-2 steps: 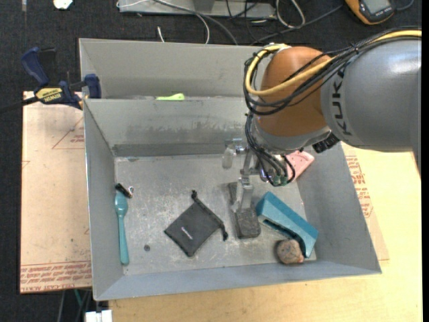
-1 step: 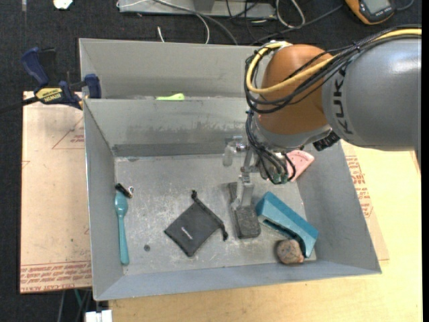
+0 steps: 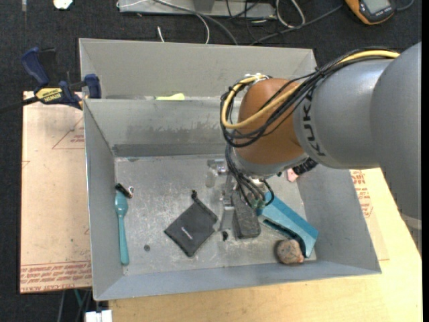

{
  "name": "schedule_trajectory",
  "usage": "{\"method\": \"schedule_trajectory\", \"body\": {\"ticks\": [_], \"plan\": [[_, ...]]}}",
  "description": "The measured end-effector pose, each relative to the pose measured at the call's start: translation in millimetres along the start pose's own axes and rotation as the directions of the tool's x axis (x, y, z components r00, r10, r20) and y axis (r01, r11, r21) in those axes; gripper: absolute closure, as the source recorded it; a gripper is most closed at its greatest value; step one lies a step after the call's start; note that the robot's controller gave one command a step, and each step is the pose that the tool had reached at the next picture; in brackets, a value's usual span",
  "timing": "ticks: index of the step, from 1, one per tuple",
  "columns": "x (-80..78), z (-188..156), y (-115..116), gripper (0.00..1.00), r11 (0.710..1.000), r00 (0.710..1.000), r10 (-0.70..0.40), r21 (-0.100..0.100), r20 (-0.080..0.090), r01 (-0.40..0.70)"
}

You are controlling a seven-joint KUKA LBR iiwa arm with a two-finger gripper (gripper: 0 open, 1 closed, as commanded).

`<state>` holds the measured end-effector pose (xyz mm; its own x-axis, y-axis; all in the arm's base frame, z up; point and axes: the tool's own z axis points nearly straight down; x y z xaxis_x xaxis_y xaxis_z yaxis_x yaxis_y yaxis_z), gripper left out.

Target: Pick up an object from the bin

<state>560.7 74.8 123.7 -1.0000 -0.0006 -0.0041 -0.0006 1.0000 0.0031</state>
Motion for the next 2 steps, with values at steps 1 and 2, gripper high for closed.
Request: {"method": "schedule_trajectory", "body": {"ticks": [1,2], "plan": [[4.7,22,-4,0.0,1.0,1.0,0.022,-0.001,0.004,-0.022],[13.0,46,10,0.0,1.0,1.0,0.013,-0.001,0.0,-0.013]]}}
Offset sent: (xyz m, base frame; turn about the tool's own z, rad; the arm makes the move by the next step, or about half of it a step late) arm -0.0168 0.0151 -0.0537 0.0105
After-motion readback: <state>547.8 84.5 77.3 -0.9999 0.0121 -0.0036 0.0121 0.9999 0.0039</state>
